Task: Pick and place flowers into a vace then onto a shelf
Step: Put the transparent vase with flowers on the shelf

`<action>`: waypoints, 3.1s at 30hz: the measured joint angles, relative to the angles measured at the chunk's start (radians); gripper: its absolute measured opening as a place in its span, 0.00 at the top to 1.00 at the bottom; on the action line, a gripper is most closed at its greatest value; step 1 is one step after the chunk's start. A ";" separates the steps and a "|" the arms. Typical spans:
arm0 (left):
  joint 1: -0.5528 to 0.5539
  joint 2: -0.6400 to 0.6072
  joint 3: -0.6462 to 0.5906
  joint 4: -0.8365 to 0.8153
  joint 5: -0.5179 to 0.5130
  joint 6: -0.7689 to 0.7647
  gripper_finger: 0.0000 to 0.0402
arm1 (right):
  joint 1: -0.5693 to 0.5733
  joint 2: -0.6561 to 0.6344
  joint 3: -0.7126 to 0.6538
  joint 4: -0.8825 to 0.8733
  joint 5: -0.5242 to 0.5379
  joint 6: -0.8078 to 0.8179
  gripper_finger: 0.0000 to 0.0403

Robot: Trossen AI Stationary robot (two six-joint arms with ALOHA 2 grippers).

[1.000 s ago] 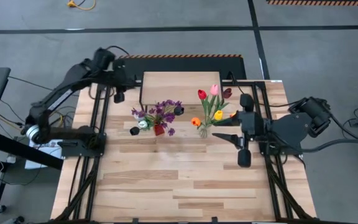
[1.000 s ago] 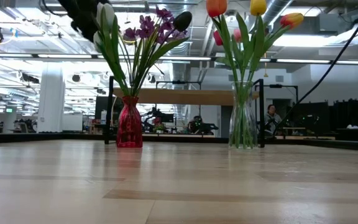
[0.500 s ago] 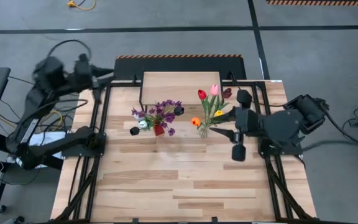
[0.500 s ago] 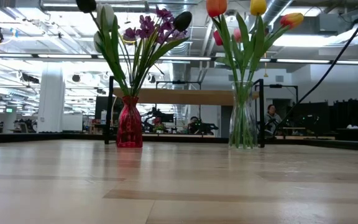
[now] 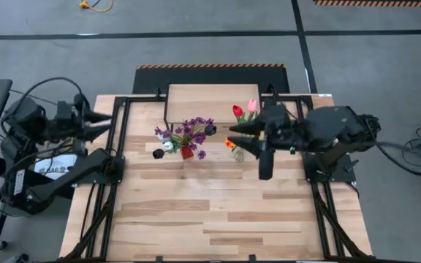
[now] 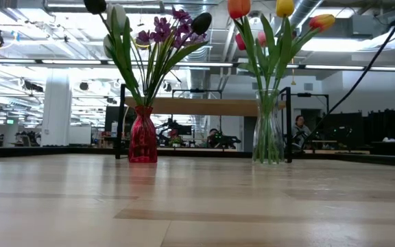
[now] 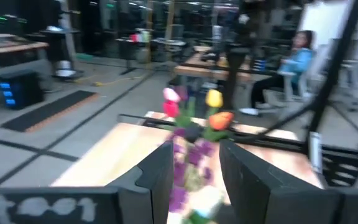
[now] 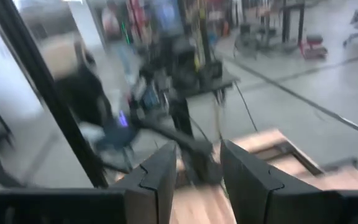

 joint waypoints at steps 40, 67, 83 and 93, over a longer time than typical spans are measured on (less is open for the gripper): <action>-0.215 -0.450 -0.584 -0.399 0.593 0.374 0.70 | 0.032 -0.002 0.001 0.076 0.369 0.242 0.71; -0.496 -0.449 -0.699 0.444 -0.302 0.016 0.70 | 0.053 -0.162 0.001 -0.327 0.273 0.018 0.71; -0.496 -0.449 -1.047 0.763 -0.302 -0.158 0.70 | 0.169 -0.354 -0.047 -0.668 0.192 0.278 0.71; -0.496 -0.449 -1.046 0.637 -0.291 -0.148 0.70 | 0.199 -0.429 -0.299 -0.677 -0.109 0.512 0.71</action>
